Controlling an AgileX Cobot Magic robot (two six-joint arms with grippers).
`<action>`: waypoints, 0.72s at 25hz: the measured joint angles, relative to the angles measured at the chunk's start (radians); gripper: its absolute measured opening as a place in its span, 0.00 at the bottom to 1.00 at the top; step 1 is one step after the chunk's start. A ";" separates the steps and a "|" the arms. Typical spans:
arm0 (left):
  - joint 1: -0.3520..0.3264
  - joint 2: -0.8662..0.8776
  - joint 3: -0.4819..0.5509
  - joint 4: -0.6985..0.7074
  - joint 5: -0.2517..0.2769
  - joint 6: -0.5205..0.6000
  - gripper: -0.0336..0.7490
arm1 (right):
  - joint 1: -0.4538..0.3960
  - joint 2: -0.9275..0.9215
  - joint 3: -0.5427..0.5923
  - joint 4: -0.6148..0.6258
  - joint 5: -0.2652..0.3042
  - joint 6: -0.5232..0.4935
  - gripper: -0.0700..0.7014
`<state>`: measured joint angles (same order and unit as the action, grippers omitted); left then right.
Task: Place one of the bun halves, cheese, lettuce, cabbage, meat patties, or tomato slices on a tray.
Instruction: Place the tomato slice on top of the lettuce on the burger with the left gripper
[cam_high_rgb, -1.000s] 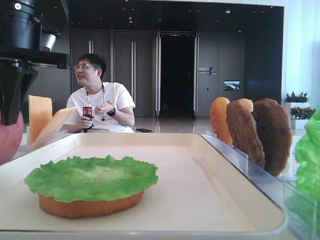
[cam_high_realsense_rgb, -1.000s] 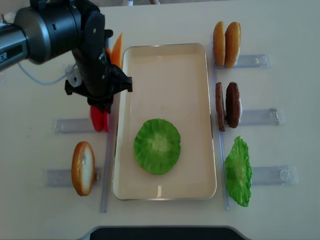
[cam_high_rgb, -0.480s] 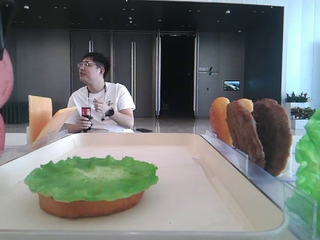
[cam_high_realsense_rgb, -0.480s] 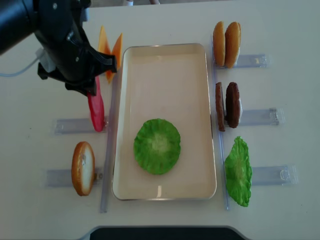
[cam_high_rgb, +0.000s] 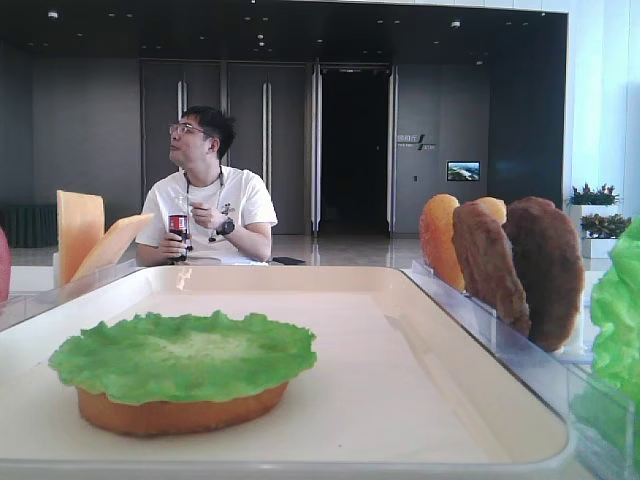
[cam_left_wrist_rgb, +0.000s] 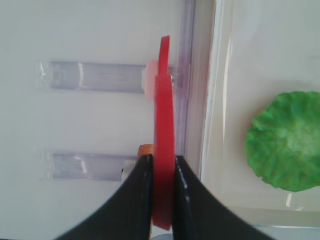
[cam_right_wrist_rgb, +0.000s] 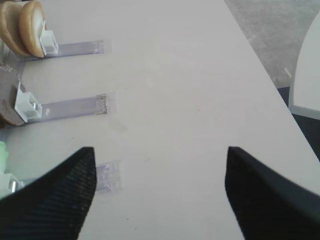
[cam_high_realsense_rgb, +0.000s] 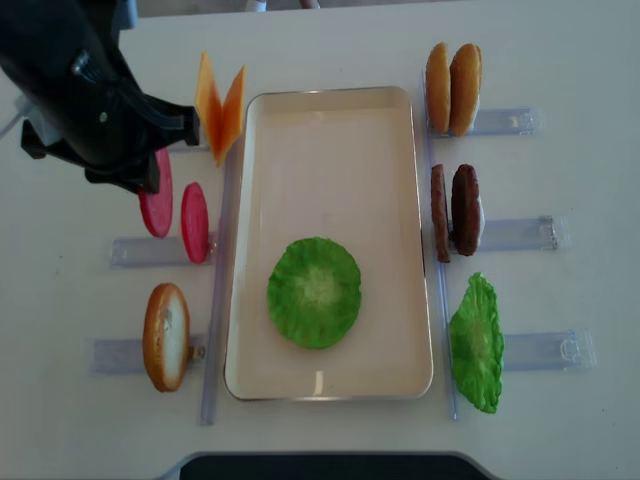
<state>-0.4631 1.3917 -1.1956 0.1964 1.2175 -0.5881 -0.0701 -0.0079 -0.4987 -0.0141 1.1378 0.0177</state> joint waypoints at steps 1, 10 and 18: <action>0.000 -0.021 0.012 -0.008 0.000 0.000 0.12 | 0.000 0.000 0.000 0.000 0.000 0.000 0.79; 0.000 -0.231 0.146 -0.062 0.015 -0.015 0.12 | 0.000 0.000 0.000 0.000 0.000 0.000 0.79; 0.000 -0.280 0.243 -0.122 -0.001 -0.025 0.12 | 0.000 0.000 0.000 0.000 0.000 0.000 0.79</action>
<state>-0.4631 1.1116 -0.9526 0.0747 1.2165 -0.6134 -0.0701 -0.0079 -0.4987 -0.0141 1.1378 0.0177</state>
